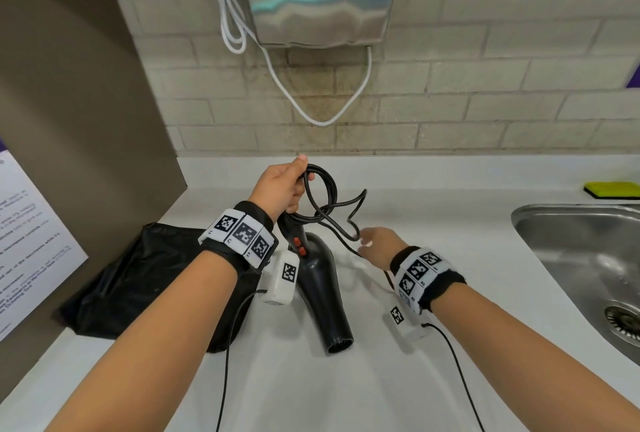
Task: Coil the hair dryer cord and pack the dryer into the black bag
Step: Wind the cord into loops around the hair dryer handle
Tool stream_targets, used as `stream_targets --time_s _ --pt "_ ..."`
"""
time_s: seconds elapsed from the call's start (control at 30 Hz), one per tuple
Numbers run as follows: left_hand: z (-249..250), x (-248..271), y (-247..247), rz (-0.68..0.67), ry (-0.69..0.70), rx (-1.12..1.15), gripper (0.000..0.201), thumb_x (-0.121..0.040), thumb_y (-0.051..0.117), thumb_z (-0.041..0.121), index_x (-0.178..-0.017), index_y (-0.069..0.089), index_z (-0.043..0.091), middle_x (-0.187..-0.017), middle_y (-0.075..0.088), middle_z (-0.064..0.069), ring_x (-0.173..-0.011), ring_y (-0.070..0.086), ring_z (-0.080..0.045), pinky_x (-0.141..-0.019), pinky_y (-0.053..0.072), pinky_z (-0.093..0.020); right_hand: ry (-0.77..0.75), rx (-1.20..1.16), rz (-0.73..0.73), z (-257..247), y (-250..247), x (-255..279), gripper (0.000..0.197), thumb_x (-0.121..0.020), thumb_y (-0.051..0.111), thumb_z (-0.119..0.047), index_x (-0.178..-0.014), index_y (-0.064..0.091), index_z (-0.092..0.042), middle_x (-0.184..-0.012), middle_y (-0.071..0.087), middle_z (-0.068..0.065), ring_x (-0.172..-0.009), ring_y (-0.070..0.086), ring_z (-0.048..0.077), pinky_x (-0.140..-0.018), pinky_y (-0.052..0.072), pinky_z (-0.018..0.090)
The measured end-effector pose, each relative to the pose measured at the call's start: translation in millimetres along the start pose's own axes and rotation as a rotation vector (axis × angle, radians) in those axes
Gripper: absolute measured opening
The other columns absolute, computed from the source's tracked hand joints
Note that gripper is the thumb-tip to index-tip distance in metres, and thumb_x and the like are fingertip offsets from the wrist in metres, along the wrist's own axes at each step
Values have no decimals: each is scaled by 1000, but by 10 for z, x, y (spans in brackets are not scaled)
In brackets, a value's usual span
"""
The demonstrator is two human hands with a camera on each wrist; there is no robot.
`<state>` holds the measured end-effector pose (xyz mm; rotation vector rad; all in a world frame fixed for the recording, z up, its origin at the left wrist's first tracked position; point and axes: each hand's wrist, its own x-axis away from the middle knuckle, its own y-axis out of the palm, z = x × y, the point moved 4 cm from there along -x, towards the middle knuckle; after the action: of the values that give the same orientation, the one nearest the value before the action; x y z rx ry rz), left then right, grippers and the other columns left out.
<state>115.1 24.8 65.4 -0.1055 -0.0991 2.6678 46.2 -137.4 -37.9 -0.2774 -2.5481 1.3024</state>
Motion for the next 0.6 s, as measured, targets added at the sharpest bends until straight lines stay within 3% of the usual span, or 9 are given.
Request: stream_targets --time_s 0.03,0.07,0.1,0.17,0.23,0.33,0.4,0.53,0.6 --pt "1 0 9 -2 1 0 42 -99 37 37 -70 53 11 -38 28 12 -33 20 -4 -37 18 -17 -59 -126 18 -122 -23 19 33 -92 46 -9 -124 53 -12 -120 59 9 -104 58 24 -81 44 18" --pt "4 1 21 -5 4 2 42 -99 37 37 -70 53 11 -38 28 12 -33 20 -4 -37 17 -17 -110 -261 15 -223 -35 32 34 -92 44 -7 -125 52 -13 -110 61 6 -87 62 23 -64 46 16" --pt "7 4 34 -7 6 5 42 -99 37 37 -70 53 11 -38 27 12 -33 19 -4 -37 17 -17 -151 -394 -2 -321 -45 51 34 -94 41 -7 -127 49 -14 -99 61 1 -65 59 17 -47 44 17" --pt "19 14 54 -7 5 14 43 -99 36 36 -69 52 11 -38 25 13 -32 19 -4 -37 16 -17 -234 -644 -29 -447 -64 76 36 -97 37 -8 -132 43 -15 -97 58 -4 -38 43 6 -32 33 17" --pt "31 21 59 -2 4 18 43 -99 36 36 -69 52 10 -37 25 13 -32 19 -4 -37 17 -17 -343 -855 -22 -567 -113 93 32 -97 37 -6 -125 43 -20 -104 60 -1 -32 39 5 -31 31 15" --pt "39 26 64 -12 5 10 42 -99 36 36 -70 53 11 -37 27 13 -32 20 -4 -37 17 -17 -291 -1051 -28 -658 -129 47 26 -93 39 2 -95 51 -21 -83 58 5 -27 39 6 -31 26 10" --pt "35 27 85 -20 3 -3 42 -99 37 37 -69 53 11 -37 28 13 -32 20 -4 -37 18 -18 -242 -1052 -21 -681 -144 31 31 -92 35 7 -83 49 -18 -72 52 8 -28 38 3 -33 24 10" --pt "34 2 81 -3 -5 -9 42 -99 38 36 -69 54 11 -36 28 13 -32 20 -4 -36 17 -16 -440 -818 56 -637 -232 109 21 -91 40 11 -96 54 -4 -60 45 -3 -39 41 -3 -44 32 7" --pt "36 -19 75 3 -3 -12 42 -99 38 36 -69 54 11 -37 27 13 -32 20 -4 -36 17 -15 -447 -658 126 -550 -240 121 23 -90 45 9 -96 59 -7 -58 51 -10 -48 46 -5 -53 36 9"
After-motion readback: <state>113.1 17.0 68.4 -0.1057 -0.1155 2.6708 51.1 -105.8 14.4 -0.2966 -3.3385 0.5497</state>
